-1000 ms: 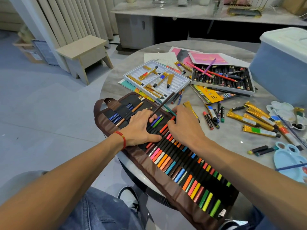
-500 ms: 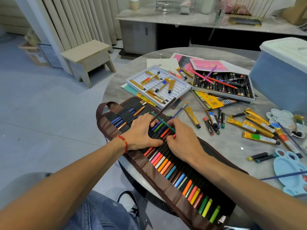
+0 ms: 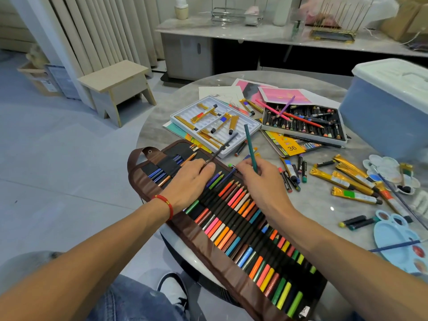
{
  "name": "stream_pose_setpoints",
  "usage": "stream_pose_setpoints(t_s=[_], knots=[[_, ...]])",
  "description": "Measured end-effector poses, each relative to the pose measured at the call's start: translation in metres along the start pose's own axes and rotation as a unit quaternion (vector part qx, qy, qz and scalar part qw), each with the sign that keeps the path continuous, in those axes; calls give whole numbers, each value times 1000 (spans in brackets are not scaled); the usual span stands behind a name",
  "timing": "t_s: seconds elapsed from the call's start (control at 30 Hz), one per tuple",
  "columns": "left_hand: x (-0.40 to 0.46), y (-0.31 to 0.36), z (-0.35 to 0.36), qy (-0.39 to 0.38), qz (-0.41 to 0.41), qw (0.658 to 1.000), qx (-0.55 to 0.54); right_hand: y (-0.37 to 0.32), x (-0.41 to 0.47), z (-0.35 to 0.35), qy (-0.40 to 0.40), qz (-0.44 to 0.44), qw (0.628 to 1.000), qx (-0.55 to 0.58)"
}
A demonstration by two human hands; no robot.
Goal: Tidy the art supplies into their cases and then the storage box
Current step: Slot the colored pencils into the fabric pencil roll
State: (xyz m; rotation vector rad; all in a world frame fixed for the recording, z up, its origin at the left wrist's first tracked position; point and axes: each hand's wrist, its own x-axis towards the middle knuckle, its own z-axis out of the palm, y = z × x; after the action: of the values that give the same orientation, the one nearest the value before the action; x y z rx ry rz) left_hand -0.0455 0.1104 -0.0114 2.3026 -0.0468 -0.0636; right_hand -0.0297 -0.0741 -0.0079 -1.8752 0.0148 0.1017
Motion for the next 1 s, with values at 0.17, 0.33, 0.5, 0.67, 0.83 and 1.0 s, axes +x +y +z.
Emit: stream_pose_setpoints(t_s=[0.17, 0.33, 0.5, 0.67, 0.83, 1.0], knots=[[-5, 20, 1, 27, -6, 997, -78, -4, -2, 9, -45, -15, 996, 72], [-5, 23, 6, -21, 22, 997, -66, -9, -5, 11, -59, -61, 993, 83], [1, 29, 6, -44, 92, 995, 23, -14, 6, 2, -18, -37, 997, 72], [13, 16, 10, -13, 104, 982, 158, -18, 36, -25, 39, -22, 998, 40], [17, 6, 29, 3, 54, 947, 317, -1, 48, -42, 65, 42, 997, 10], [22, 20, 32, 9, -2, 957, 290, -2, 51, -43, 24, 83, 996, 6]])
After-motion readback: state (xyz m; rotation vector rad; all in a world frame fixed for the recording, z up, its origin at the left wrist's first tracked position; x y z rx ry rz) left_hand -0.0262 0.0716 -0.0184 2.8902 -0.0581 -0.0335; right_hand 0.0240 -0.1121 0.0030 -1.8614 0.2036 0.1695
